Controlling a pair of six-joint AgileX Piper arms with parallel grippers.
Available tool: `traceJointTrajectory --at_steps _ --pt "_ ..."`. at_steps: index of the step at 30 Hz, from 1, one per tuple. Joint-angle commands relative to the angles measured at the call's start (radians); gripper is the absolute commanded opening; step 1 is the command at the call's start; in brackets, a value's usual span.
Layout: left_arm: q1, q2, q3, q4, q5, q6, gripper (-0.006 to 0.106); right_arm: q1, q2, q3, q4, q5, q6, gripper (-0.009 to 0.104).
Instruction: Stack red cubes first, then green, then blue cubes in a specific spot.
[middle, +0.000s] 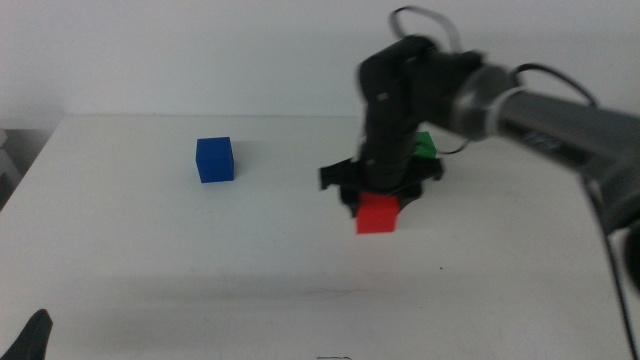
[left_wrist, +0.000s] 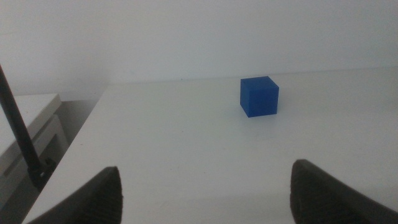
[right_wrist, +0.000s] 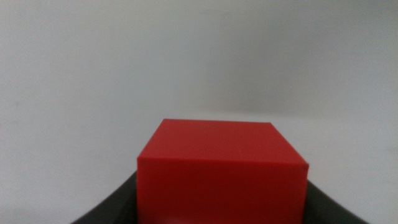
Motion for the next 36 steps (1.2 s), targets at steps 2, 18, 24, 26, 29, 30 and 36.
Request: traceJointTrajectory --at_steps 2,18,24,26,29,30,36 --pt "0.0 -0.02 -0.004 -0.004 -0.082 -0.012 0.091 0.043 0.008 -0.114 -0.022 0.069 0.038 -0.001" --pt "0.0 -0.02 -0.004 -0.004 -0.082 -0.012 0.091 0.089 0.088 -0.147 0.091 0.086 0.131 -0.001" --pt "0.0 -0.02 -0.004 -0.004 -0.082 -0.012 0.091 0.089 0.102 -0.147 0.116 0.09 0.132 0.0" --pt "0.0 -0.02 -0.004 -0.004 -0.082 -0.012 0.091 0.089 0.102 -0.147 0.116 0.095 0.143 0.003" --pt "0.0 -0.02 -0.004 -0.004 -0.082 -0.012 0.091 0.089 0.102 -0.147 0.122 0.107 0.158 0.01" --pt "0.0 -0.02 -0.004 -0.004 -0.082 -0.012 0.091 0.089 0.102 -0.147 0.115 0.109 0.158 0.013" --pt "0.0 -0.02 -0.004 -0.004 -0.082 -0.012 0.091 0.089 0.102 -0.147 0.106 0.115 0.157 0.062"
